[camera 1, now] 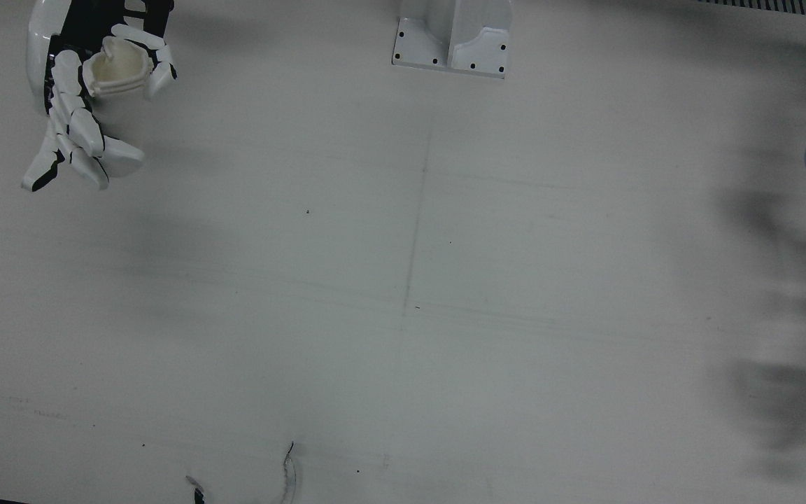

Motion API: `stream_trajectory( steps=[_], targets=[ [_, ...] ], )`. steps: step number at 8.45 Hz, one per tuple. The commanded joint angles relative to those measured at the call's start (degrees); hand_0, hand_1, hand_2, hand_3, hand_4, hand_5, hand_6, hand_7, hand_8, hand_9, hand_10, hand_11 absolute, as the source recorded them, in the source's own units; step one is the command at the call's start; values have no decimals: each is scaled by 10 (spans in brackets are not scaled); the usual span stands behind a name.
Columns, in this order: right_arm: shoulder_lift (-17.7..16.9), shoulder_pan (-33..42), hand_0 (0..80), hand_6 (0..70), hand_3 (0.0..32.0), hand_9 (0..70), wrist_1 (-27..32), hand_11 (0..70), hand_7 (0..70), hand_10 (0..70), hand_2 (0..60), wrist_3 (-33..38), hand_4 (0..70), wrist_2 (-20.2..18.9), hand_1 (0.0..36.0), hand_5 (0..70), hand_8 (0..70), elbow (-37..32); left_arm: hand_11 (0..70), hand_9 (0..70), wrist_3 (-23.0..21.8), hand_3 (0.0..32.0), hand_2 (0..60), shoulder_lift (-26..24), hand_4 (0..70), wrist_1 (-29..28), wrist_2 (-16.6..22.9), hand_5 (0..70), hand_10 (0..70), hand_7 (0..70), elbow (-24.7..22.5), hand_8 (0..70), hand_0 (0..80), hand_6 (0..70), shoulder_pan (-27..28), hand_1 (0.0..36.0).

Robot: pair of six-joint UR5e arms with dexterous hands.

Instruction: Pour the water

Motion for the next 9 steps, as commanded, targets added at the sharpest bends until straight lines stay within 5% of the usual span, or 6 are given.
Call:
stream_trajectory(
  steps=[1,2,4,7,9],
  targets=[
    [-8,2,499,247,0,185,4,0,310,0,600,211,32,10,360,121,148,-133,184,3,0,0,600,8,700,-38,-10,700,101,85,55,36,800,128,-16,360],
    [-7,2,481,227,0,218,11,0,297,0,600,300,69,19,353,110,170,-192,186,2,0,0,600,8,700,-40,-11,700,102,81,56,38,800,126,-16,360],
    [-8,3,481,225,0,279,31,0,297,0,600,300,5,19,360,121,216,-202,184,2,0,0,600,9,700,-43,-11,700,100,83,58,37,800,126,-17,360],
    [-5,-26,502,305,0,429,41,51,349,21,600,363,198,20,359,137,330,-253,181,2,-1,0,600,22,700,-50,-10,700,98,82,49,34,800,125,-16,360],
    [-12,-31,498,287,0,401,40,27,335,5,600,367,169,20,358,132,308,-251,180,2,-1,0,600,39,700,-67,-9,700,98,84,53,33,800,129,-15,360]
  ],
)
